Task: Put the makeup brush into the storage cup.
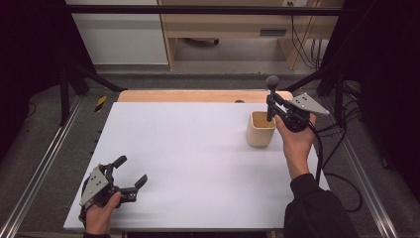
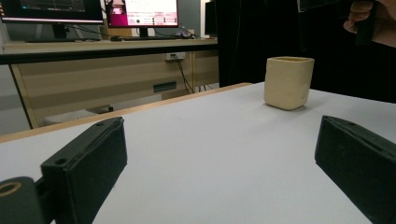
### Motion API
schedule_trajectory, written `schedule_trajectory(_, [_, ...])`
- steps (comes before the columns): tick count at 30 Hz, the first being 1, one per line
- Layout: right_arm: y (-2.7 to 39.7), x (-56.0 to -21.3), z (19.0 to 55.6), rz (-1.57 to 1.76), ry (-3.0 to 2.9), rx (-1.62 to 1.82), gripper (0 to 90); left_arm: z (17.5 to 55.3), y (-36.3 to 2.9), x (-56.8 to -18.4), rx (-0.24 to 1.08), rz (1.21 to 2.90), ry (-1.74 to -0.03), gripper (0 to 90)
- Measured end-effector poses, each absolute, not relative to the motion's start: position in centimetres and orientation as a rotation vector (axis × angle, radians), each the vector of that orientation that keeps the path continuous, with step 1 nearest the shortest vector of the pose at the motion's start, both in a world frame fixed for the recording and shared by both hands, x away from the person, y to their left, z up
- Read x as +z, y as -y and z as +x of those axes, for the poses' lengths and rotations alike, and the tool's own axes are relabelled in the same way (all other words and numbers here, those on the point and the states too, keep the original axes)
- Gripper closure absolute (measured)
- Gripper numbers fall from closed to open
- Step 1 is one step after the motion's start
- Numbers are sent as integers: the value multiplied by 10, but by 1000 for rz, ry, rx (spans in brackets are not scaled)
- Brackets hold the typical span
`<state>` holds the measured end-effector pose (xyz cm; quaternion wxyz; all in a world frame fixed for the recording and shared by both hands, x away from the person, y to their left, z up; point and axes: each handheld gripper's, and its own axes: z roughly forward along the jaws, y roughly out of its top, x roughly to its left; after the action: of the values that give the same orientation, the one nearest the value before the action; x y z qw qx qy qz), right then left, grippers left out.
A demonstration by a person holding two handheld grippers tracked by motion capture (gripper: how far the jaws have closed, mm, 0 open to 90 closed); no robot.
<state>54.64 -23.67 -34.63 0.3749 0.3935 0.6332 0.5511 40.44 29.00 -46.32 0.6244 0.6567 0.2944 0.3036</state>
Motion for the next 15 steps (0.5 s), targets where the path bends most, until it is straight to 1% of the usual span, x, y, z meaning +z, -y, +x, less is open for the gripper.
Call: schedule_trajectory(15, [234,-354,552,1032,-1606,1418,710,404,-290,-463,700,1510,-672,21])
